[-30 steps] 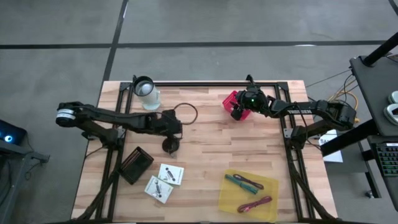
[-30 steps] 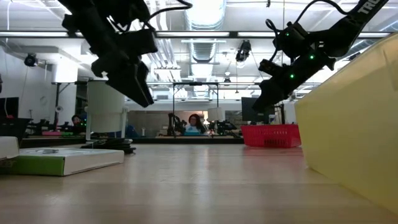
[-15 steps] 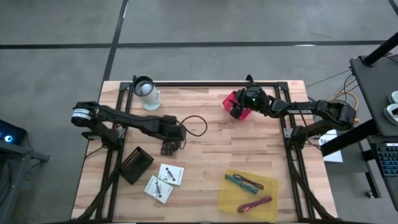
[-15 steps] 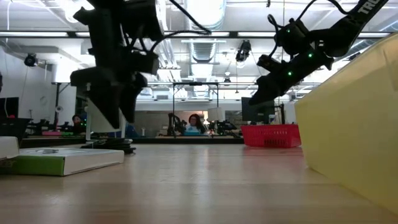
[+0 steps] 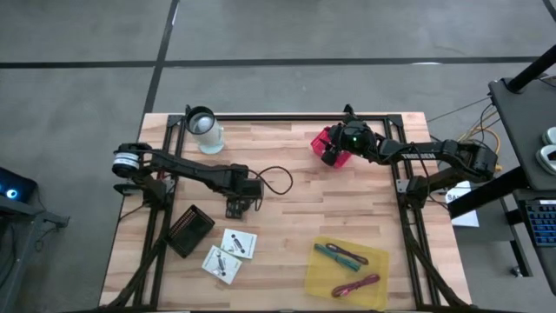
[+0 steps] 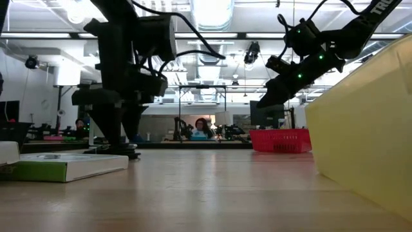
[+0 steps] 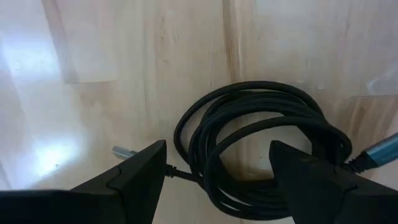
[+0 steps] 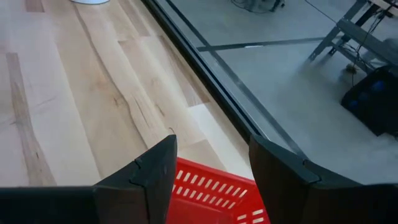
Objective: Pick and place items into bin
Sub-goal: Put the black charger cable into the yellow bin
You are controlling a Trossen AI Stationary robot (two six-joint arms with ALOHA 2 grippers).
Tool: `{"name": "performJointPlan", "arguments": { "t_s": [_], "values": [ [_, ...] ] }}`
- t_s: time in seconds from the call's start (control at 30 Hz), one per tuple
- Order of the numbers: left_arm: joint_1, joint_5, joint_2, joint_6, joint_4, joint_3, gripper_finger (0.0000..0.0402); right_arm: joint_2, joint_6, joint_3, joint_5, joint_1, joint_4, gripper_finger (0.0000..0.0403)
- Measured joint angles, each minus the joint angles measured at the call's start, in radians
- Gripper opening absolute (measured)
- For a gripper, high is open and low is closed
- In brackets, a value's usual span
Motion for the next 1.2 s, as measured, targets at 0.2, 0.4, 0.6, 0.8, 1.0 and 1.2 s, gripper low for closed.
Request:
{"name": "performJointPlan", "arguments": {
  "t_s": [0.2, 0.4, 0.6, 0.8, 1.0, 1.2],
  "values": [
    [0.0, 0.0, 0.043, 0.004, 0.039, 0.003, 0.0267, 0.0, -0.003, 0.0, 0.0, 0.0, 0.005, 0.0187],
    [0.001, 0.003, 0.081, 0.077, 0.049, 0.009, 0.0267, 0.0, -0.003, 0.0, 0.0, 0.0, 0.006, 0.0187],
    [0.001, -0.001, 0.093, 0.091, 0.042, 0.023, 0.0267, 0.0, -0.003, 0.0, 0.0, 0.0, 0.008, 0.0187],
    [0.001, -0.004, 0.089, 0.093, 0.058, 0.022, 0.0266, 0.0, -0.001, 0.0, 0.0, 0.0, 0.009, 0.0187],
    [-0.001, -0.001, 0.087, 0.09, 0.07, 0.01, 0.0234, 0.0, 0.001, 0.0, 0.0, 0.0, 0.009, 0.0187],
    [-0.001, 0.009, 0.087, 0.09, 0.074, 0.008, 0.0169, 0.0, 0.0, 0.0, 0.0, 0.0, 0.009, 0.0187]
  ]
}}
